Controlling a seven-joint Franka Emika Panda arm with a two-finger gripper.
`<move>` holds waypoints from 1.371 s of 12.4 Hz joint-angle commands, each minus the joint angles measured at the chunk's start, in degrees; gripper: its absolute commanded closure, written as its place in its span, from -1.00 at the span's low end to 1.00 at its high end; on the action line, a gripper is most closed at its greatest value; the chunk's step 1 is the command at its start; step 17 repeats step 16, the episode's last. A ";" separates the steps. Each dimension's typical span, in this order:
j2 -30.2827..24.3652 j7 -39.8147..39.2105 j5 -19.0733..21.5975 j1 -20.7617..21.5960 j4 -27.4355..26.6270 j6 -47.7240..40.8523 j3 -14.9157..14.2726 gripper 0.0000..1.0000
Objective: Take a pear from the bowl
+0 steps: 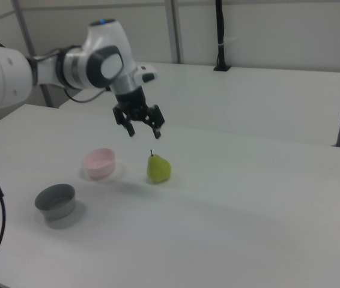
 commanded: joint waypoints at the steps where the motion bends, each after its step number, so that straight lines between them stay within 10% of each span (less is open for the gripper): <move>1: -8.60 1.07 0.93 0.88 -2.02 -9.53 0.17 -1.00; 17: -16.17 4.06 0.85 1.76 -2.64 -19.49 -0.36 -1.00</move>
